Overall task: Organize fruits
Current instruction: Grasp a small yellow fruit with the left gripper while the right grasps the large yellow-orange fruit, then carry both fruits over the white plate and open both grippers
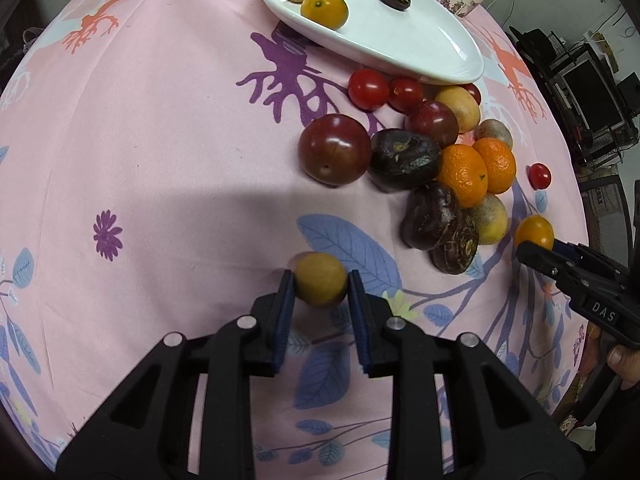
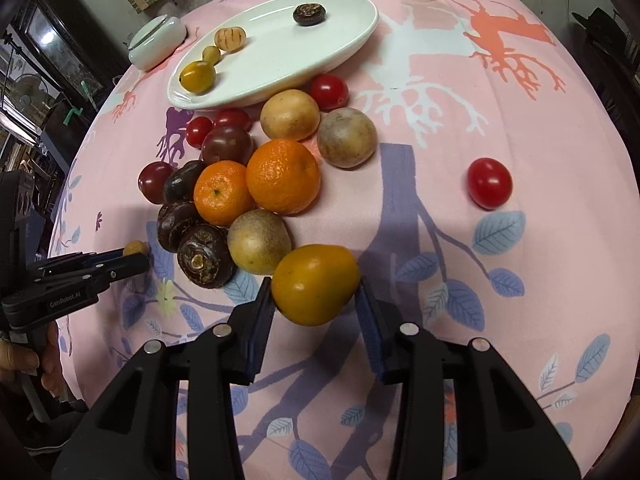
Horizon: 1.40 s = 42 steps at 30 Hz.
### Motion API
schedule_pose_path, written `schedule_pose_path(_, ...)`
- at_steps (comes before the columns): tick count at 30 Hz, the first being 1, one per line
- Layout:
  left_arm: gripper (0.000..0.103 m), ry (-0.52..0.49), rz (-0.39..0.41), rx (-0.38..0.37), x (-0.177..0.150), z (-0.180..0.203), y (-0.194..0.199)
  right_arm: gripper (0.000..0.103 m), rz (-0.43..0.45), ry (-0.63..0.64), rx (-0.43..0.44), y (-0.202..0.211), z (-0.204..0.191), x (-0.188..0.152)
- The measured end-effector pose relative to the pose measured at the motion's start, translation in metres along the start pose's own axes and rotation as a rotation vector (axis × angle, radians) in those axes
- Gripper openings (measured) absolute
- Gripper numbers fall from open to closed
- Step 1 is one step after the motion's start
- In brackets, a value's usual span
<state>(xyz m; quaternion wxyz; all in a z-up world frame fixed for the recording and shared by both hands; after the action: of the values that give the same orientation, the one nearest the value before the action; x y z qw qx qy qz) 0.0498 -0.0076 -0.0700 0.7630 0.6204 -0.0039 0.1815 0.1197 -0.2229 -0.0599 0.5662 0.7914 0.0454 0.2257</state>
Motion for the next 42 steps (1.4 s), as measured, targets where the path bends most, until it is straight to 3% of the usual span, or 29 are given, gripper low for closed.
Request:
schedule_pose_path(9,0.027,-0.033,0.055,-0.004,0.007,0.009,0.020,0.041,0.009,-0.011,0.014,0.011,0.001,-0.007)
schedule_pose_path(16,0.027,-0.054,0.115,-0.034,0.024,0.021,0.045,0.041,0.060,0.000,0.037,0.029,-0.009,0.008)
schedule_pose_path(27,0.027,-0.074,0.176,-0.059,0.059,0.030,0.065,0.041,0.147,0.060,0.091,0.052,-0.037,0.055)
schedule_pose_path(42,0.027,-0.096,0.222,-0.056,0.138,0.045,0.046,0.041,0.200,0.083,0.070,0.026,-0.042,0.132)
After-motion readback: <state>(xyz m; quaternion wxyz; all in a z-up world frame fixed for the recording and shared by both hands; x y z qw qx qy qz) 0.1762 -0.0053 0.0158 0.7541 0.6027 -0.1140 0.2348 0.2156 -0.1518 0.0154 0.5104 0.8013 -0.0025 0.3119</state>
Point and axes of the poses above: each gripper's, at about its wrist camera, not at the fingertips, and y roughly against the way its jaws point, z to its right, x to its top, the point moved 5 cm from there along -y, roughly the way its jaws point, and after that the axes turned 2 degrees about -y, right-handed, at the moved point
